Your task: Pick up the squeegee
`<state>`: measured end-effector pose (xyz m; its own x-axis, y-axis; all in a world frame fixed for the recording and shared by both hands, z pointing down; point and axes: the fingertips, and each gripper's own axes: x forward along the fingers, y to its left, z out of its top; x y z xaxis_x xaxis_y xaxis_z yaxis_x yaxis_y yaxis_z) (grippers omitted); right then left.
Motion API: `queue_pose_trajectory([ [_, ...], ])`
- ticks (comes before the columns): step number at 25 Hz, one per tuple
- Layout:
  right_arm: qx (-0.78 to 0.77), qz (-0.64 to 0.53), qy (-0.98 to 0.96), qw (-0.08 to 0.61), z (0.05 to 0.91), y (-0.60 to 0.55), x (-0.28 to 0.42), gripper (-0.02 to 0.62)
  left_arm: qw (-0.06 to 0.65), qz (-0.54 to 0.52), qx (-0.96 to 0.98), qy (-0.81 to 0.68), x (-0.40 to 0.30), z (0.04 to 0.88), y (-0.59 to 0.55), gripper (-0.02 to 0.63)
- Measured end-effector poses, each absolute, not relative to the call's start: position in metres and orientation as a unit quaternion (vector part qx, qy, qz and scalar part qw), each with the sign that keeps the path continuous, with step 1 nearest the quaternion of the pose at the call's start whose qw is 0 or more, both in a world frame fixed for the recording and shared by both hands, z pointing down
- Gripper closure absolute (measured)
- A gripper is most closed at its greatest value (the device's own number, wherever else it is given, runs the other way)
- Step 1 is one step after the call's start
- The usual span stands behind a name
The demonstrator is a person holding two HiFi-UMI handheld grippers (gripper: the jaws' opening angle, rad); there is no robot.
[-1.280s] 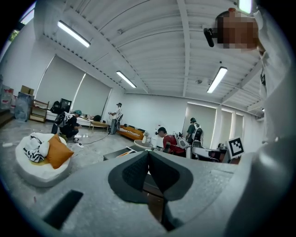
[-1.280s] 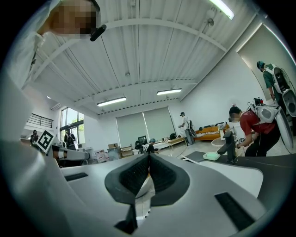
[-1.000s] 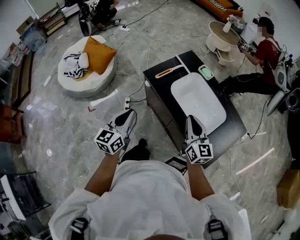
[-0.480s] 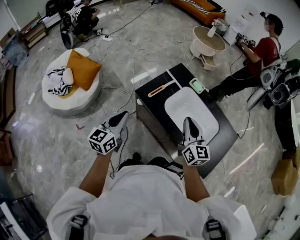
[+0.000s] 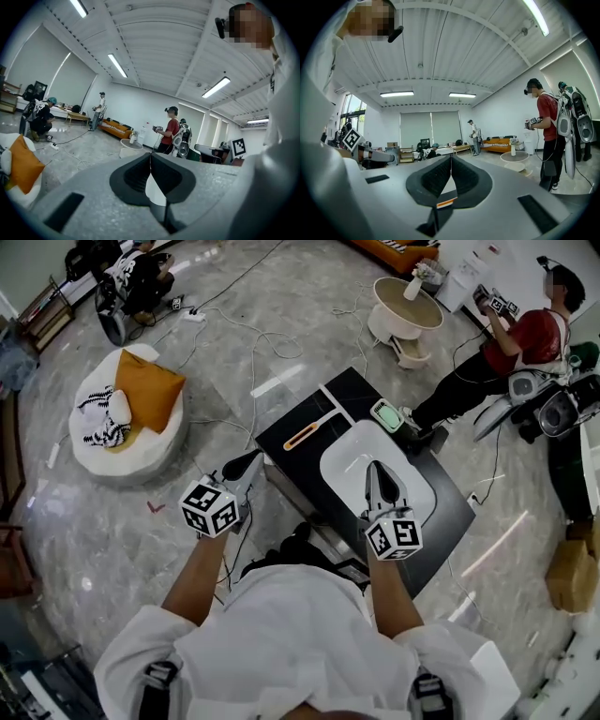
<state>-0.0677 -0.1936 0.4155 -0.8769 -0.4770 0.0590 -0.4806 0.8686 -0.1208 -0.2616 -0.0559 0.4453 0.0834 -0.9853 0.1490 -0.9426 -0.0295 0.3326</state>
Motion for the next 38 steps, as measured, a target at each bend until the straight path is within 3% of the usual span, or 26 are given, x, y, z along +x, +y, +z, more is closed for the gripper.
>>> queue_pose_trajectory([
  [17,0.276,0.132,-0.952,-0.023,0.435,-0.282,-0.085,0.580,0.178,0.020,0.785,-0.592,-0.265,0.440,-0.194,0.589],
  [32,0.403,0.165,-0.900,0.021,0.472,-0.339,-0.091,0.581,0.279,0.128,0.831,-0.464,-0.299,0.530,-0.296,0.586],
  [38,0.437,0.179,-0.881,0.022,0.492,-0.346,-0.084,0.581,0.315,0.168,0.835,-0.419,-0.288,0.575,-0.320,0.531],
])
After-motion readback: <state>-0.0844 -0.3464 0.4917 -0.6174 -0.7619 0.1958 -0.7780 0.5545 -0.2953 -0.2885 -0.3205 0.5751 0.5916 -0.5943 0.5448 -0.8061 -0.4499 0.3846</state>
